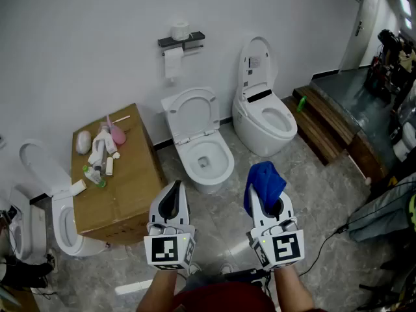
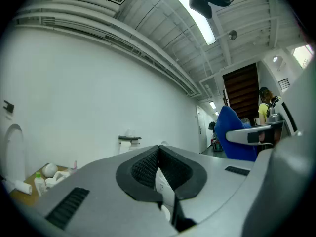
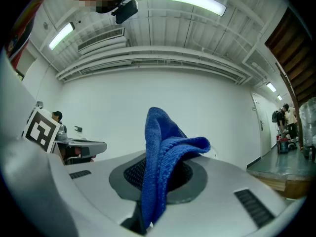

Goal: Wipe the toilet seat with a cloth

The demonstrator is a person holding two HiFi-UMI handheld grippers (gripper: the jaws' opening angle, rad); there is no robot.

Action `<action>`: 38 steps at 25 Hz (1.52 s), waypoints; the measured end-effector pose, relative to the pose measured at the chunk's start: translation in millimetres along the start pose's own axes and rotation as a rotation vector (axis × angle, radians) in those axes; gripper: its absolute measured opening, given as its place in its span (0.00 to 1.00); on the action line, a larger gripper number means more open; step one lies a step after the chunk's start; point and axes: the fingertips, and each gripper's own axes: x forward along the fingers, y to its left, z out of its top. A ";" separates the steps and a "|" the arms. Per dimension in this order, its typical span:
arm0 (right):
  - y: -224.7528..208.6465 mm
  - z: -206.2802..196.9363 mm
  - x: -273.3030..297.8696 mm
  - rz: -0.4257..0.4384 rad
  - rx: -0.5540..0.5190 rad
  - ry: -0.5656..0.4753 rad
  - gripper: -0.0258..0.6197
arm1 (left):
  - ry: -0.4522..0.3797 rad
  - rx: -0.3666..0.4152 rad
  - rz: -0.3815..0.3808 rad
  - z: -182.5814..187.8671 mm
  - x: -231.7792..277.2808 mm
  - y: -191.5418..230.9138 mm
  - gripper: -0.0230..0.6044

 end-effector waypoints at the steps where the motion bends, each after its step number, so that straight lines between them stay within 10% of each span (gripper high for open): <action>1: -0.3 0.7 -0.6 0.000 0.000 0.000 0.14 | 0.000 0.000 0.004 2.4 -1.0 -1.0 0.06; 38: -81.4 -29.1 33.0 -0.008 0.022 0.008 0.14 | 0.026 0.049 0.013 -20.3 72.3 -47.8 0.06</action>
